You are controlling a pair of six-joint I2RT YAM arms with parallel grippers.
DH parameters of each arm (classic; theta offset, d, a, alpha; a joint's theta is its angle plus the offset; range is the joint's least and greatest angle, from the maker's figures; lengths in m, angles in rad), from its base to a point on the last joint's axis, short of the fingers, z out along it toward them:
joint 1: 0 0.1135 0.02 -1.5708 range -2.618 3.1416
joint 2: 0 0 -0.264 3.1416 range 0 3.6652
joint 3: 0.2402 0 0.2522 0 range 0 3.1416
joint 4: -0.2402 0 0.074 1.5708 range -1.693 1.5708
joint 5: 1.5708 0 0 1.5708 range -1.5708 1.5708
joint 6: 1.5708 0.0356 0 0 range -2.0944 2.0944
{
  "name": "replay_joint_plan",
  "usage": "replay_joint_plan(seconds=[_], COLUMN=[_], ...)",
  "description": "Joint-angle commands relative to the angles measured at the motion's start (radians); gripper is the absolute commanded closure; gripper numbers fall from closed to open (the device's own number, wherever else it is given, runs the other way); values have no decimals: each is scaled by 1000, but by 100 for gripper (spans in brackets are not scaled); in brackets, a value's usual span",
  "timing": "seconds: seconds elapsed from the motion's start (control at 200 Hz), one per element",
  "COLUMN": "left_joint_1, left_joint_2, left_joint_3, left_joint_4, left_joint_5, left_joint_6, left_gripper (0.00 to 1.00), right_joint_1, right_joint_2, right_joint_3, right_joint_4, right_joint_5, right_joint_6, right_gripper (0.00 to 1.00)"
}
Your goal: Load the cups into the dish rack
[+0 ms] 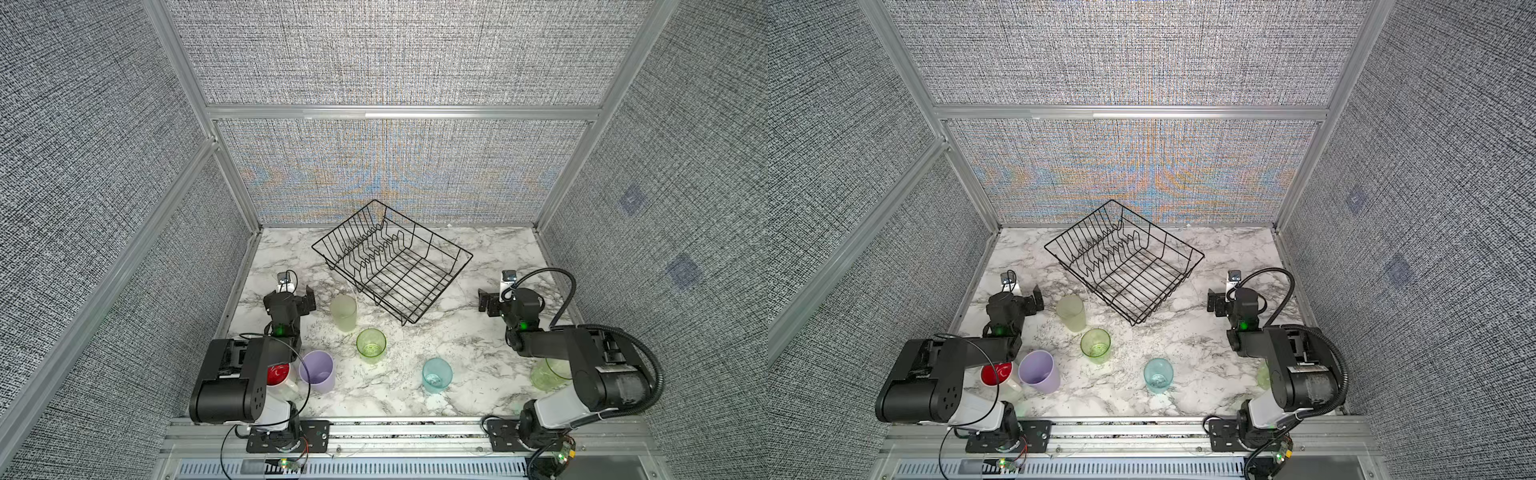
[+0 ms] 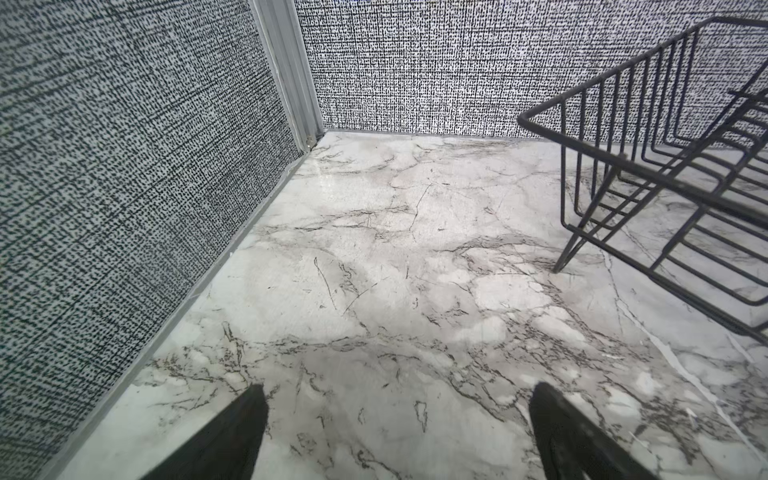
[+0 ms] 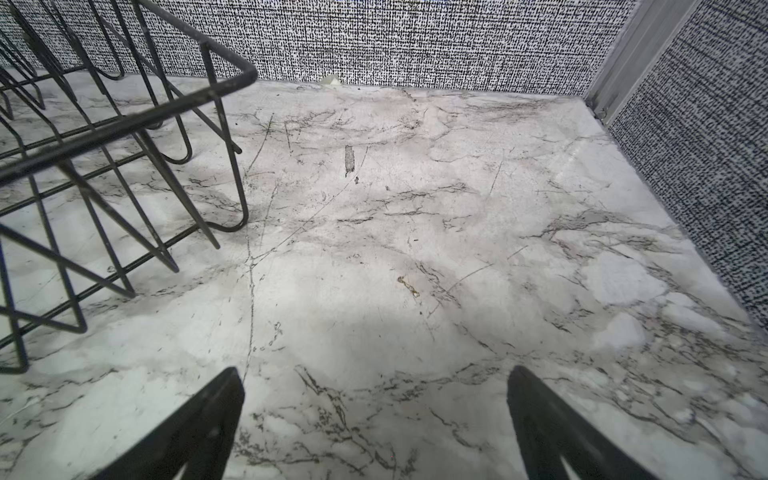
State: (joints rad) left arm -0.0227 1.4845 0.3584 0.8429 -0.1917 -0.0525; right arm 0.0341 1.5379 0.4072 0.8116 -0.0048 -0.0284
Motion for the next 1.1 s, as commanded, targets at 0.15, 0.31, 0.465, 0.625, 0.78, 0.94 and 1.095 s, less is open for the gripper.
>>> replay_joint_plan(seconds=[0.15, 0.31, 0.465, 0.625, 0.78, 0.94, 1.095], left_joint_1=[1, 2, 2, 1, 2, 1, 2], left_joint_2=[0, -1, -1, -1, -1, 0, -3], left_joint_3=[10, 11, 10, 9, 9, 10, 7], left_joint_4=[-3, -2, -2, -2, -1, -2, 0], left_joint_5=[0, 0, 0, 0, 0, 0, -2], left_joint_6=[6, 6, 6, 6, 5, 5, 5], left_gripper=[1, 1, 1, 1, 1, 1, 1], right_joint_1=[1, 1, 1, 1, 1, 1, 0], right_joint_2=[-4, -4, -4, -5, -5, -4, -63], right_joint_3=[-2, -3, -3, -5, -4, -4, 2], right_joint_4=[20, 21, 21, 21, 20, 20, -18], right_joint_5=[6, 6, 6, 6, 8, 8, 99], right_joint_6=[-1, -1, -1, 1, 2, 2, 44], right_gripper=[1, 1, 1, 1, 1, 1, 1])
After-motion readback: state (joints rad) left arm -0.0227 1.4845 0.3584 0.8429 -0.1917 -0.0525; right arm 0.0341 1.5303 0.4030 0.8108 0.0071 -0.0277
